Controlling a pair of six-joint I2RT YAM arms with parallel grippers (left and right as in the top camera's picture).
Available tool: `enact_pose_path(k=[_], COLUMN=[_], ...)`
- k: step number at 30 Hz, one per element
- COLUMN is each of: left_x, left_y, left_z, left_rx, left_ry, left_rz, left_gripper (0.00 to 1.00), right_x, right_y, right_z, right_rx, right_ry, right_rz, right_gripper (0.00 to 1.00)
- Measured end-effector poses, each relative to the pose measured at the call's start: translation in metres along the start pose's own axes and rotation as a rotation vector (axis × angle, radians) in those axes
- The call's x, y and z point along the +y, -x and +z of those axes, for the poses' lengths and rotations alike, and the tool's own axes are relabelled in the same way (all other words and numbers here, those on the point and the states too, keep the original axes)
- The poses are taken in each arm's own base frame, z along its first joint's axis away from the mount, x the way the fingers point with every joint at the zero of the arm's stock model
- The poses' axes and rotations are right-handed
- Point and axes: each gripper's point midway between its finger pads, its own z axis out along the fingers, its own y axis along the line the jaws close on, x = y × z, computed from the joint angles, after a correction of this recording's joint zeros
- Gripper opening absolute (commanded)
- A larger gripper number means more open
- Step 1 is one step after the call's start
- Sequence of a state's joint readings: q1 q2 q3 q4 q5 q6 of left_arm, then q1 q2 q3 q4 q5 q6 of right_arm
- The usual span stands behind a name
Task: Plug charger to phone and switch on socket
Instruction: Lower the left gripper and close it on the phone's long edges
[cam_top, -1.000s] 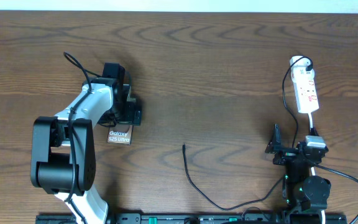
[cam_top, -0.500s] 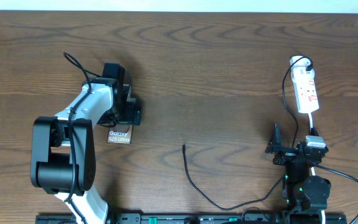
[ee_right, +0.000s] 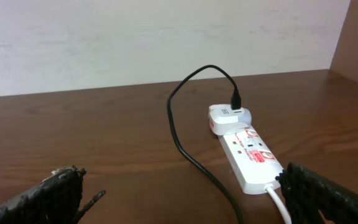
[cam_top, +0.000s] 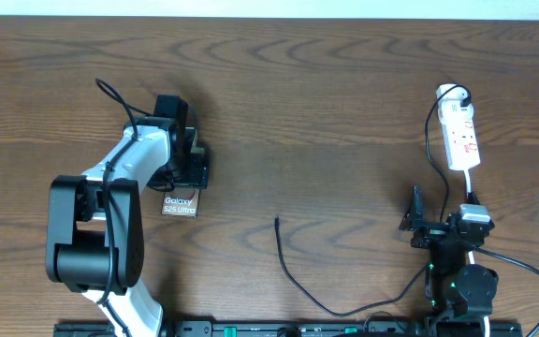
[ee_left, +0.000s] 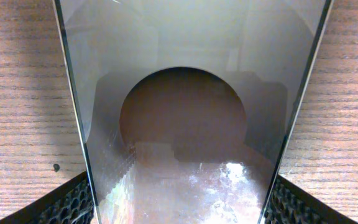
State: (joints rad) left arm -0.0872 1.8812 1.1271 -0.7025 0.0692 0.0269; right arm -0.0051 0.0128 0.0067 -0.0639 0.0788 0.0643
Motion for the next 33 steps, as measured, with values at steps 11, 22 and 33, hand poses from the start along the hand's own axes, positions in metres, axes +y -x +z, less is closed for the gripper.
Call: enact_pose_path(k=[11,22,33], left_x=[0.0,0.0,0.0], left_y=[-0.0001,-0.0001,0.0001], left_z=[0.0,0.0,0.0], left_rx=[0.0,0.0,0.0], left_ry=[0.0,0.0,0.0], left_rz=[0.0,0.0,0.0], left_gripper=[0.68,0.33,0.08], right_x=[0.0,0.0,0.0], right_y=[0.0,0.0,0.0], right_z=[0.0,0.0,0.0], right_rx=[0.0,0.0,0.0], right_ry=[0.0,0.0,0.0], right_rz=[0.0,0.0,0.0], right_gripper=[0.99,0.99,0.99])
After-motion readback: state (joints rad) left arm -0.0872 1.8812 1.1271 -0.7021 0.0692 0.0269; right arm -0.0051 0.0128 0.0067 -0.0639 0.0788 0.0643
